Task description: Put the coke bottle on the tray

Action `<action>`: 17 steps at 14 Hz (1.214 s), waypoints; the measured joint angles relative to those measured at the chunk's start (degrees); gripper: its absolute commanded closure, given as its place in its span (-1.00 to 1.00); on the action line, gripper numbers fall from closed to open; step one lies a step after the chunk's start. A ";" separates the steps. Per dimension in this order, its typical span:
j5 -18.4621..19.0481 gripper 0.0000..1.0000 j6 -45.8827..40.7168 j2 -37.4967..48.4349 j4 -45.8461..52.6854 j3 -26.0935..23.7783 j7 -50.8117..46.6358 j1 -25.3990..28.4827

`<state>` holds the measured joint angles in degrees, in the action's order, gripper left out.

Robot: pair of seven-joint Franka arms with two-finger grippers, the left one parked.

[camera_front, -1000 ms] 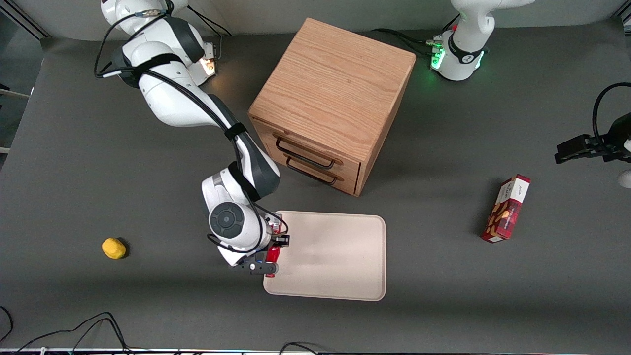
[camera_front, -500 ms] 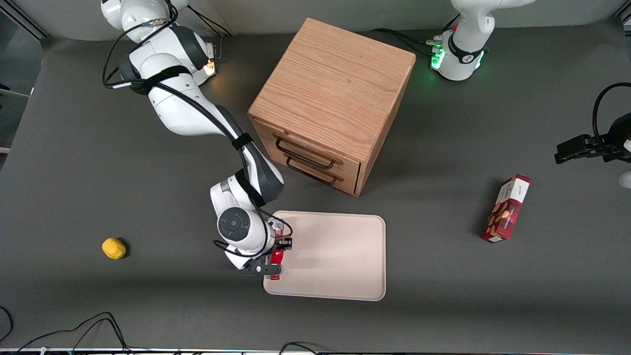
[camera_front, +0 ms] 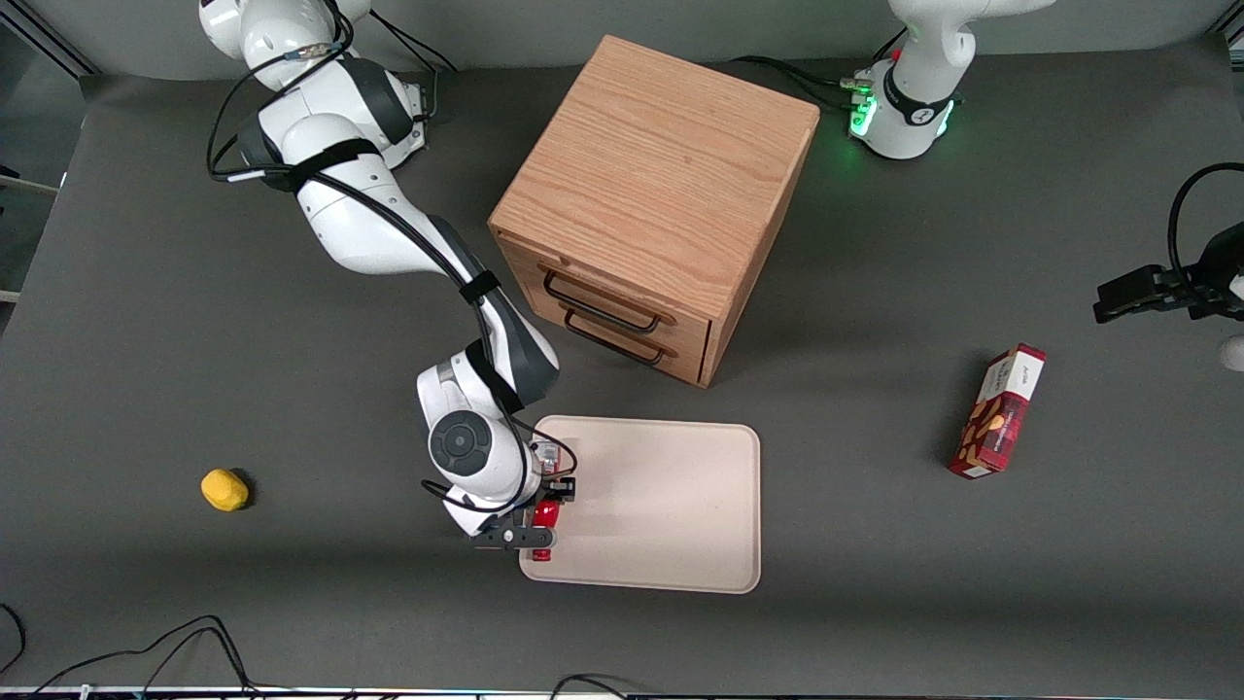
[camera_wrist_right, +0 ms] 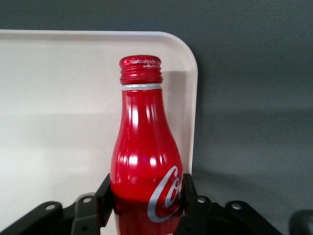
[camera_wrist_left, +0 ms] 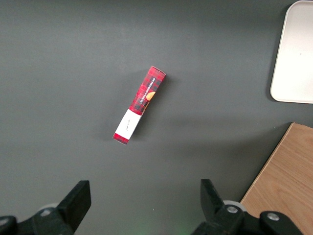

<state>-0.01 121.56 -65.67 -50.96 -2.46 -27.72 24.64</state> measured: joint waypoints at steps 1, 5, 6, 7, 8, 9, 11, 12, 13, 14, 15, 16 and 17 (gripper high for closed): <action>0.00 -1.00 0.09 0.00 0.11 0.17 0.00 0.00; 0.00 -1.00 0.10 0.00 0.62 0.47 0.00 0.00; 0.00 -1.00 0.10 0.00 0.66 0.47 0.00 0.00; 0.00 -1.00 0.08 0.00 0.66 0.48 0.00 0.00; 0.00 -1.00 0.04 0.00 0.67 0.48 0.00 0.00; 0.00 -1.00 0.01 0.00 0.66 0.48 0.00 0.00; 0.00 -1.00 0.01 0.01 0.80 0.50 0.00 0.00; 0.00 -1.00 -0.24 0.15 1.08 0.55 0.00 -0.03; 0.00 -1.00 -1.34 0.57 1.58 0.63 -0.01 -0.17; 0.00 -1.00 -3.61 1.46 2.22 0.66 -0.02 -0.47; 0.00 -1.00 -6.66 2.97 2.64 0.66 -0.02 -0.86; -0.01 -1.00 -10.09 5.11 2.57 0.66 -0.02 -1.31; -0.06 -1.00 -13.02 7.69 1.92 0.61 -0.02 -1.99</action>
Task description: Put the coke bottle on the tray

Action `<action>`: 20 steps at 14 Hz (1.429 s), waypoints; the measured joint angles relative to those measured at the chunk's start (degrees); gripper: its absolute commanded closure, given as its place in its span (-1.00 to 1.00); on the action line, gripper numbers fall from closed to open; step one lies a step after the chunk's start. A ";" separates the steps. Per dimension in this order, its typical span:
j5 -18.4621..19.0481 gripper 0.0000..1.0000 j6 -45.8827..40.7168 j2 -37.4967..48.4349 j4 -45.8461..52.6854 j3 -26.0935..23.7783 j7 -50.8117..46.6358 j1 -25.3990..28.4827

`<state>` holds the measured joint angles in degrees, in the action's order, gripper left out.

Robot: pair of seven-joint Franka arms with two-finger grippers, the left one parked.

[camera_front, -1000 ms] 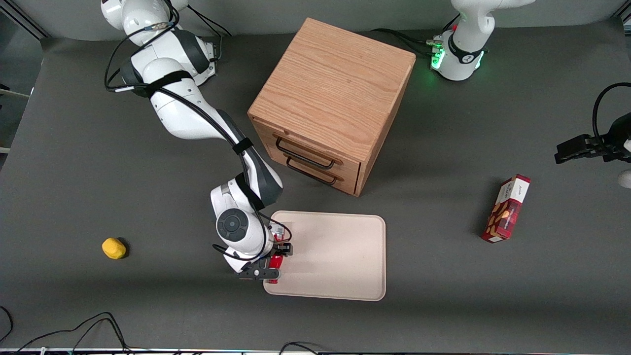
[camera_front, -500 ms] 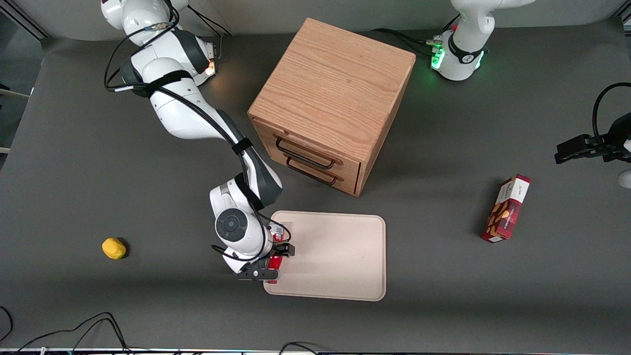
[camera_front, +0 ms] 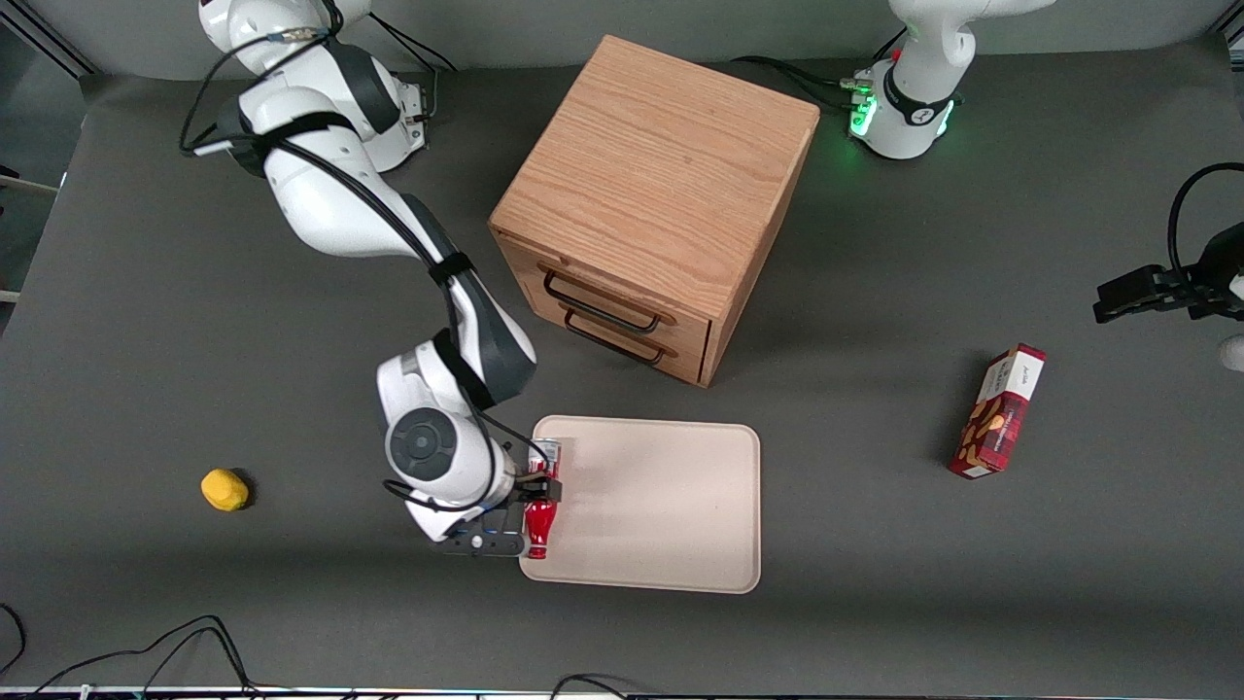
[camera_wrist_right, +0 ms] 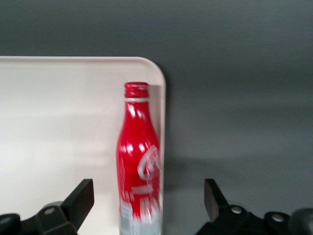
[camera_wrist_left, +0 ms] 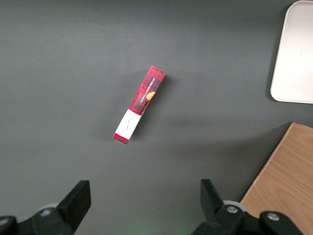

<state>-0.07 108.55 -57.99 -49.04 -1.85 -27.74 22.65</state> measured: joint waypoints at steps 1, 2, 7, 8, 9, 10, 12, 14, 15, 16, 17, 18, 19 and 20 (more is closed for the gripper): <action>-0.10 -1.00 -2.09 3.16 -1.71 -0.32 0.01 -1.09; -0.13 -1.00 -3.24 6.70 -4.51 -1.13 0.08 -2.56; -0.16 -1.00 -5.13 34.54 -33.98 -3.84 7.67 -11.56; -0.16 -1.00 -5.20 39.57 -39.15 -3.90 9.72 -13.44; -0.16 -1.00 -5.56 44.11 -43.57 -3.92 12.60 -15.51; -0.17 -1.00 -7.06 48.04 -47.00 -3.93 15.78 -17.59; -0.19 -1.00 -11.00 53.52 -50.23 -3.85 19.51 -20.34; -0.21 -1.00 -13.73 57.46 -50.81 -3.16 19.89 -20.51; -0.26 -1.00 -14.72 59.01 -50.73 -2.30 19.89 -19.88; -0.28 -1.00 -16.04 60.22 -50.47 -0.82 19.89 -18.77; -0.29 -1.00 -17.54 60.92 -49.95 0.56 19.89 -17.84; -0.30 -1.00 -18.77 61.15 -49.04 1.57 19.92 -17.36; -0.30 -1.00 -19.79 61.13 -48.10 2.06 19.96 -17.28; -0.30 -1.00 -20.58 61.13 -47.40 2.32 19.98 -17.28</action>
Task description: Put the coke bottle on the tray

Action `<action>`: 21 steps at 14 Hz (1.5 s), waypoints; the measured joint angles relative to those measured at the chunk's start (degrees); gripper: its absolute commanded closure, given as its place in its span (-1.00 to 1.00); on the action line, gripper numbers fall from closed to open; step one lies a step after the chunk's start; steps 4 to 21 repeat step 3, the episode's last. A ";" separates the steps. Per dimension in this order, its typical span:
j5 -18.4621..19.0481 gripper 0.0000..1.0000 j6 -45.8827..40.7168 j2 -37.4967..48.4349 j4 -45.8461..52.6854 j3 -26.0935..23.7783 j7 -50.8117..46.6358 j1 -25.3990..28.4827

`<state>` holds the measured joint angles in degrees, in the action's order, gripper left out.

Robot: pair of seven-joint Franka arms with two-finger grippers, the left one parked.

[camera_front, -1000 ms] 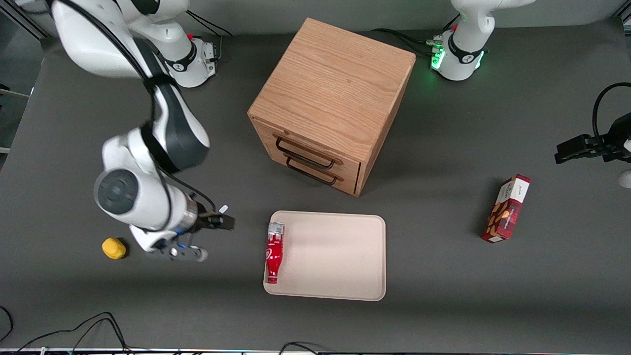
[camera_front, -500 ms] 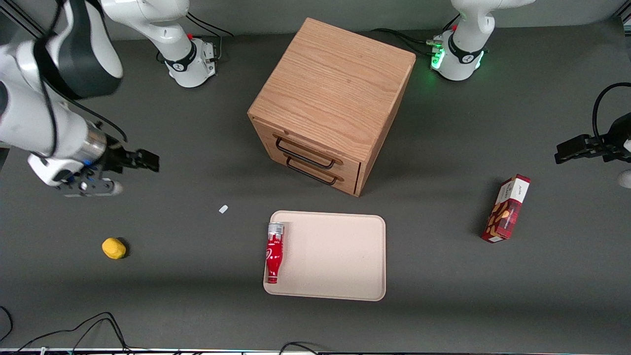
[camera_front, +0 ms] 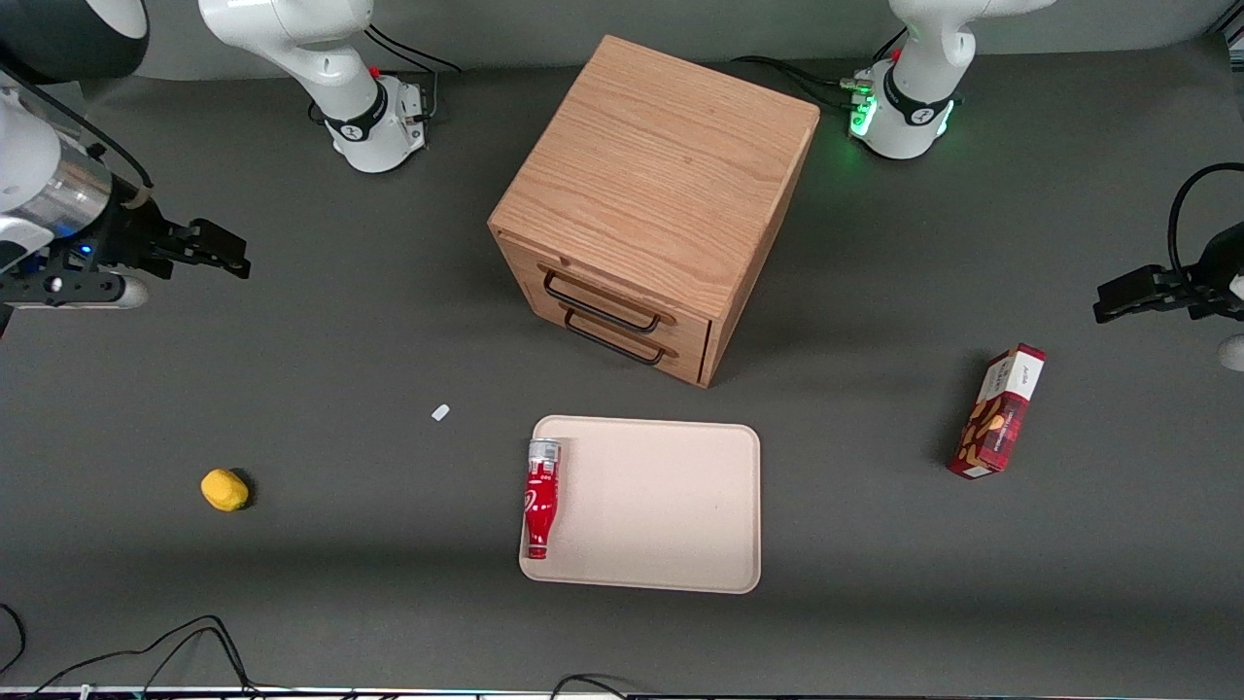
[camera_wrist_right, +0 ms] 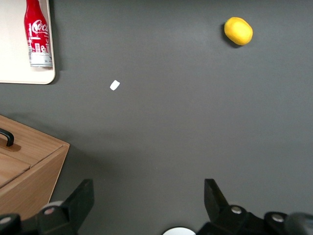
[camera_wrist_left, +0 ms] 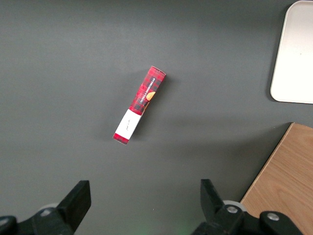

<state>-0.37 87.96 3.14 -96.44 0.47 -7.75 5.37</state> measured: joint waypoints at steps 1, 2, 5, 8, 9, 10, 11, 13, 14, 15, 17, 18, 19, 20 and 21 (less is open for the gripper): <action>0.00 -1.00 -0.58 -0.02 0.36 0.06 0.00 0.00; 0.00 -1.00 -0.72 -0.07 0.55 0.05 0.00 0.05; 0.00 -1.00 -0.75 -0.11 0.58 0.05 0.00 0.10; 0.00 -1.00 -0.75 -0.11 0.58 0.05 0.00 0.10; 0.00 -1.00 -0.75 -0.11 0.58 0.05 0.00 0.10; 0.00 -1.00 -0.75 -0.11 0.58 0.05 0.00 0.10; 0.00 -1.00 -0.75 -0.11 0.58 0.05 0.00 0.10; 0.00 -1.00 -0.75 -0.11 0.58 0.05 0.00 0.10; 0.00 -1.00 -0.75 -0.11 0.58 0.05 0.00 0.10; 0.00 -1.00 -0.75 -0.11 0.58 0.05 0.00 0.10; 0.00 -1.00 -0.75 -0.11 0.58 0.05 0.00 0.10; 0.00 -1.00 -0.75 -0.11 0.58 0.05 0.00 0.10; 0.00 -1.00 -0.75 -0.11 0.58 0.05 0.00 0.10; 0.00 -1.00 -0.75 -0.11 0.58 0.05 0.00 0.10; 0.00 -1.00 -0.75 -0.11 0.58 0.05 0.00 0.10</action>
